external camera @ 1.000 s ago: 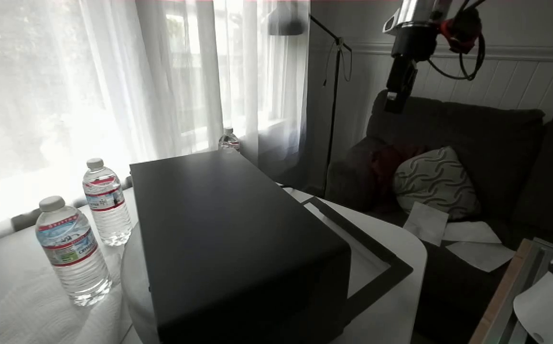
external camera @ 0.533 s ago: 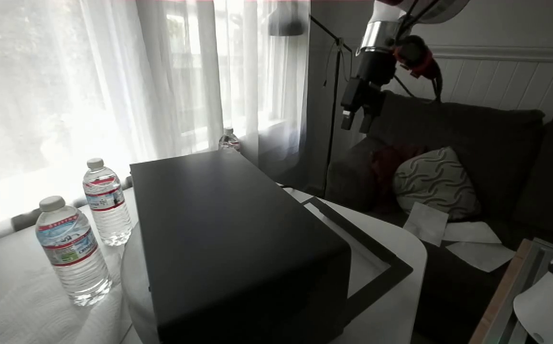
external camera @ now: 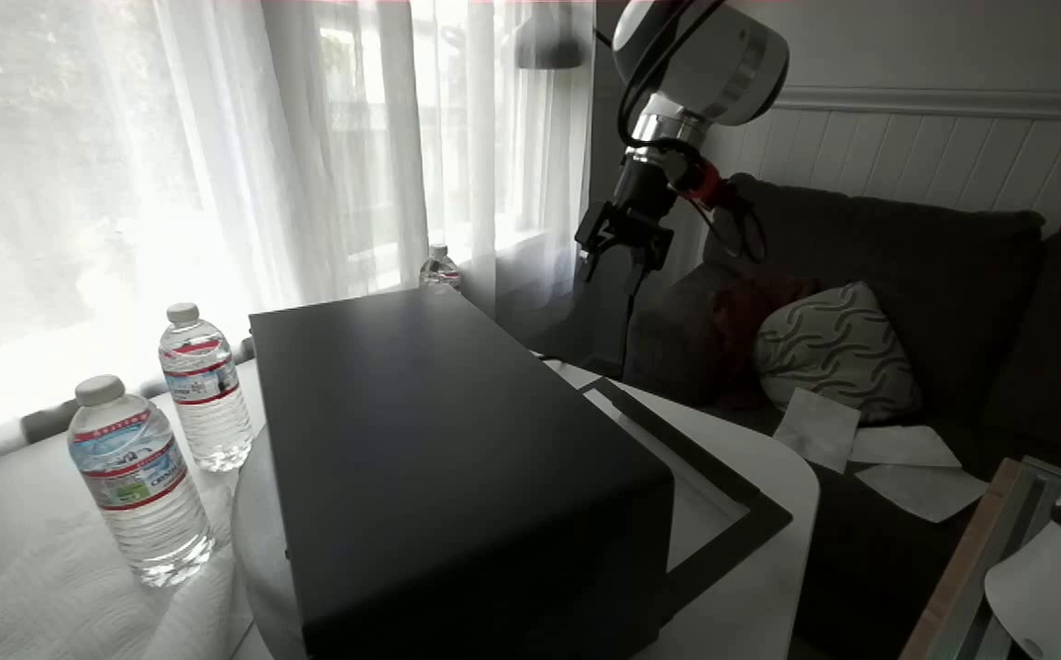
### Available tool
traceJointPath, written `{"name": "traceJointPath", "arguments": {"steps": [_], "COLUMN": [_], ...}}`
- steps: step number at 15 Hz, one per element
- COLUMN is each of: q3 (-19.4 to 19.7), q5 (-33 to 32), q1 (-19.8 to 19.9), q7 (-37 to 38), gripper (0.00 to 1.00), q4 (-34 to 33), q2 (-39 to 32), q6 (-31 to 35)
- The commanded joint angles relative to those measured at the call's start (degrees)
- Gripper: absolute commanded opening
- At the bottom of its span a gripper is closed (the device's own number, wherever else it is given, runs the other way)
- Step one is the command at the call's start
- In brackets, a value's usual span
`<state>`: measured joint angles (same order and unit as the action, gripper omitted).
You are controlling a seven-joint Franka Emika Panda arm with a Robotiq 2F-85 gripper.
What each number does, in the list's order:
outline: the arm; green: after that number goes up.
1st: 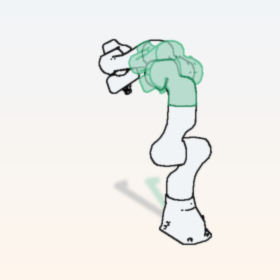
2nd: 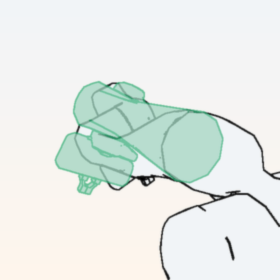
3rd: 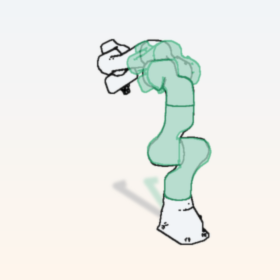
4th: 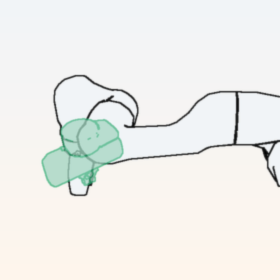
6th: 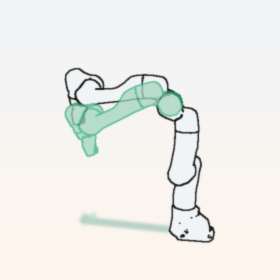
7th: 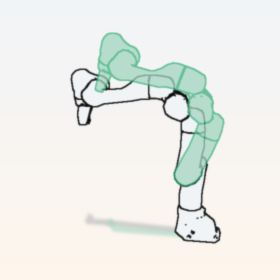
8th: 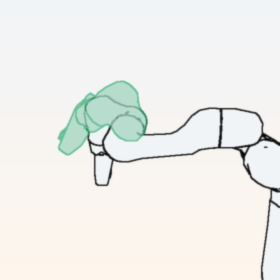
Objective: Put one orange packet on the microwave door
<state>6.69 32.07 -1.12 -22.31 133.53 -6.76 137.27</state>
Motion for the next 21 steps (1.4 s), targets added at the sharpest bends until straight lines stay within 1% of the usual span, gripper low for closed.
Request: {"name": "traceJointPath", "arguments": {"steps": [1, 4, 14, 15, 18, 21], "q3": [-2.94, -3.49, -3.55, -3.91, -5.84, -7.13], "q5": [0.67, 1.16, 1.24, 1.81, 2.21, 1.81], "q1": [2.84, 3.46, 3.5, 3.67, 4.0, 3.96], "q7": [-0.24, -0.45, -0.45, 0.84, 3.35, 8.9], "gripper": [1.0, 1.0, 1.0, 1.0, 1.0, 1.0], "q4": [-1.36, -3.34, -3.52, -5.5, -9.81, -14.08], "q2": [-1.73, -4.1, -4.13, -5.73, -10.34, -15.06], "q6": [0.05, 0.11, 0.11, -1.55, -3.32, -4.15]}}
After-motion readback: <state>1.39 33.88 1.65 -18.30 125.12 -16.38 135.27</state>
